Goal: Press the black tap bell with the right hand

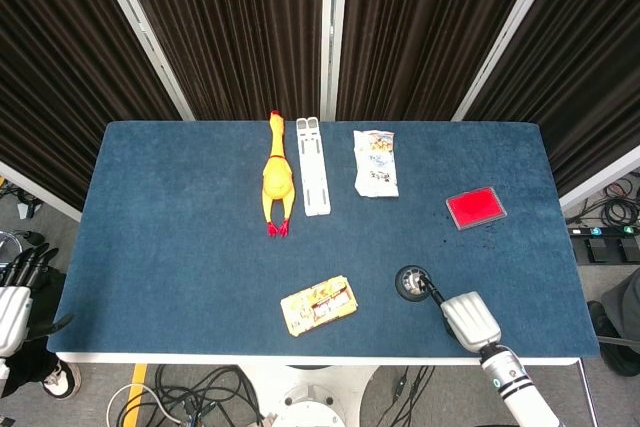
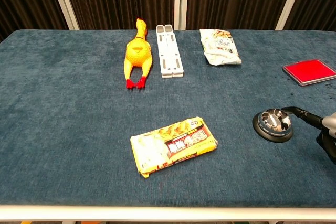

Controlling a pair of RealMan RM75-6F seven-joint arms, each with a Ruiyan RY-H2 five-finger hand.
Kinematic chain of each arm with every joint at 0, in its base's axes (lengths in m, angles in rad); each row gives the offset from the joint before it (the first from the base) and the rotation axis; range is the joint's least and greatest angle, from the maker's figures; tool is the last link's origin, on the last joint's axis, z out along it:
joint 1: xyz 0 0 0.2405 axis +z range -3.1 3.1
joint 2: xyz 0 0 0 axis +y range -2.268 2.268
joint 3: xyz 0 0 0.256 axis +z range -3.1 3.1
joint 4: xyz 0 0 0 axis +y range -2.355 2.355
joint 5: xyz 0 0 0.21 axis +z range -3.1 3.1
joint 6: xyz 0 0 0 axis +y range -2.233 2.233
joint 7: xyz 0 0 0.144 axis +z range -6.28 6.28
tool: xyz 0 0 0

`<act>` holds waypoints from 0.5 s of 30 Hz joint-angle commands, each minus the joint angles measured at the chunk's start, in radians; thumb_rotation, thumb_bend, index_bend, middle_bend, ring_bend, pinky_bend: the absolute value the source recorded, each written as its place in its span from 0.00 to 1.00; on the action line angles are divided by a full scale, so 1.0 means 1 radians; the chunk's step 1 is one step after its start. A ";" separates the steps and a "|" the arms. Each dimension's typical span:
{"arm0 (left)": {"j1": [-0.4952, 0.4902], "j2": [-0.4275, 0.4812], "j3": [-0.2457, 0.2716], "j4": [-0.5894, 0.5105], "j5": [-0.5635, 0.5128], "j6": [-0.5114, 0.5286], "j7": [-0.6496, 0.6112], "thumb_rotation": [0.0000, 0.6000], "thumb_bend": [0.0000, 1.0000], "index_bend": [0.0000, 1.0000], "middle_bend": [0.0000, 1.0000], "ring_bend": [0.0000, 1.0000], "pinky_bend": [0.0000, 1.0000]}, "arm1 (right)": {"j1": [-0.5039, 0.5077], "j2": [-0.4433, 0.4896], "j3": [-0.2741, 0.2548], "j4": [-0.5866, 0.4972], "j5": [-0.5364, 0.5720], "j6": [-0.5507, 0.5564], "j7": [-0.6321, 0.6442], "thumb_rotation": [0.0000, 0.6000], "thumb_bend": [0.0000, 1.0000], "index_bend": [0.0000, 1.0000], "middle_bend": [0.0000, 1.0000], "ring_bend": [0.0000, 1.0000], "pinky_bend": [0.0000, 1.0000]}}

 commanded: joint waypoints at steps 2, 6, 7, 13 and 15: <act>0.000 0.001 0.000 0.000 0.001 0.001 -0.001 1.00 0.11 0.08 0.03 0.00 0.15 | -0.004 0.006 0.003 -0.007 -0.012 0.029 0.009 1.00 1.00 0.00 0.91 0.86 0.83; 0.000 0.000 0.000 -0.001 0.003 0.003 -0.001 1.00 0.11 0.08 0.03 0.00 0.15 | -0.004 0.016 0.004 -0.020 -0.025 0.050 0.012 1.00 1.00 0.00 0.91 0.86 0.83; 0.000 0.000 0.000 -0.001 0.004 0.003 0.000 1.00 0.11 0.08 0.03 0.00 0.15 | -0.003 0.017 0.003 -0.021 -0.025 0.048 0.011 1.00 1.00 0.00 0.91 0.86 0.83; -0.001 0.003 -0.001 -0.007 0.006 0.004 0.003 1.00 0.11 0.08 0.03 0.00 0.15 | 0.004 0.006 -0.006 -0.013 0.003 0.008 -0.008 1.00 1.00 0.00 0.91 0.86 0.83; -0.001 0.005 -0.002 -0.009 0.005 0.004 0.004 1.00 0.11 0.08 0.03 0.00 0.15 | 0.006 0.002 -0.007 -0.012 0.010 0.000 -0.016 1.00 1.00 0.00 0.91 0.86 0.83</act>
